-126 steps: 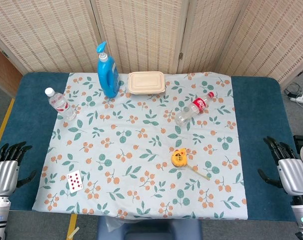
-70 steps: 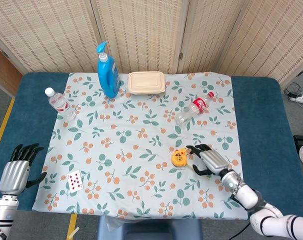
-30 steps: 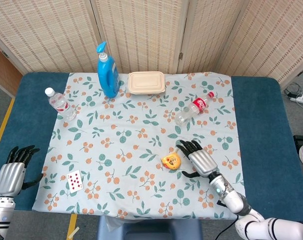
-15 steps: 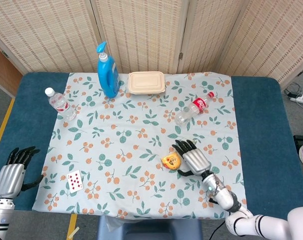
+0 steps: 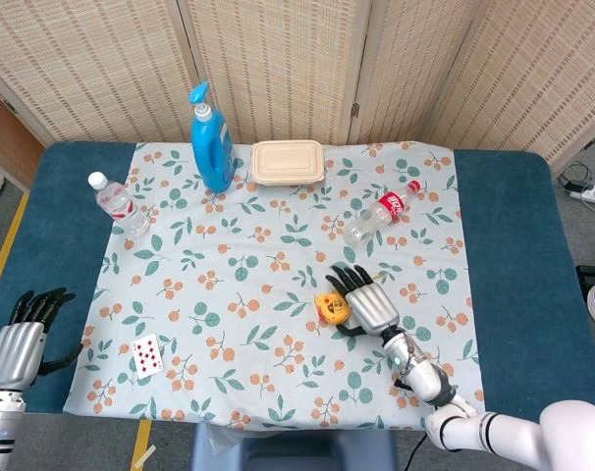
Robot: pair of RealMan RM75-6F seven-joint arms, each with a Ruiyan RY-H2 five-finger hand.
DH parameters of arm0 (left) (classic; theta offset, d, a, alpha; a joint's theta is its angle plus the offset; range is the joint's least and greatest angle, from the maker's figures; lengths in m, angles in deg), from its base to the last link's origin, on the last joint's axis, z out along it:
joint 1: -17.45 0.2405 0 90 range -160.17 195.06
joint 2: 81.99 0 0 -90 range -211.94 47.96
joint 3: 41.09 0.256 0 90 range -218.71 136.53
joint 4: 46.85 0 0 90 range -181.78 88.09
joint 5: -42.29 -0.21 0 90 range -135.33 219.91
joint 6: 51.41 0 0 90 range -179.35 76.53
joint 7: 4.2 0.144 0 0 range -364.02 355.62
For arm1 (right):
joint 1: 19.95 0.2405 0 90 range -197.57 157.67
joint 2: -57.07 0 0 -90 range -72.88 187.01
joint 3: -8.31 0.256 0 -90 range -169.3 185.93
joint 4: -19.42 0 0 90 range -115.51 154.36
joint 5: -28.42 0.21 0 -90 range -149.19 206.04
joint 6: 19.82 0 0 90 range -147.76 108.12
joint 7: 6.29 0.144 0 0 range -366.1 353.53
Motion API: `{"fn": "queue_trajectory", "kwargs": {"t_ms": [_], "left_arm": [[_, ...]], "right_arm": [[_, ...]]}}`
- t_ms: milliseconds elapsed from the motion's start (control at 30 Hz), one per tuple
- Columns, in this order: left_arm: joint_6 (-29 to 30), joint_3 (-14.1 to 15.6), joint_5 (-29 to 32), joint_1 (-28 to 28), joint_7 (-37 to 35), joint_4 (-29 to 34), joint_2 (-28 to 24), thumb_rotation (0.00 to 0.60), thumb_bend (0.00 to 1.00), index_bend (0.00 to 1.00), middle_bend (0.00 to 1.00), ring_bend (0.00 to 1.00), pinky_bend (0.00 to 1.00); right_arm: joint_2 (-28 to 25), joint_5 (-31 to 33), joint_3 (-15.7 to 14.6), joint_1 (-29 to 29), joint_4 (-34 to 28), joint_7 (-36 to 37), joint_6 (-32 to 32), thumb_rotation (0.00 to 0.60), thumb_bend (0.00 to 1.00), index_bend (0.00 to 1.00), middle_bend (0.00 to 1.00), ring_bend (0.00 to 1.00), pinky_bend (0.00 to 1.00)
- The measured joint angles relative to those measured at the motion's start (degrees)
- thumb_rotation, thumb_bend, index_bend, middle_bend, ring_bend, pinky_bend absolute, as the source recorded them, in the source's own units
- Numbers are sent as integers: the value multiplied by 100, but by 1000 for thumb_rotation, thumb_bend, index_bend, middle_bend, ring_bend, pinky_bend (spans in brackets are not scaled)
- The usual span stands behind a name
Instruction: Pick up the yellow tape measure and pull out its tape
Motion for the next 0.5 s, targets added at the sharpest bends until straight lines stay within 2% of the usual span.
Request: {"fn": "queue_trajectory", "kwargs": {"t_ms": [233,500], "left_arm": [[-18,6,24,15,-49,-67,16,600,296,208,159,154,0],[-56,6,60,17,-21,-98,34,600,297,208,159,154,0]], "right_arm": [[113,129,378,183,162,-81,96,450,315,0,0,0,0],[204,611,897,580,508,-310,-133,448,315,0,0,0,0]]}}
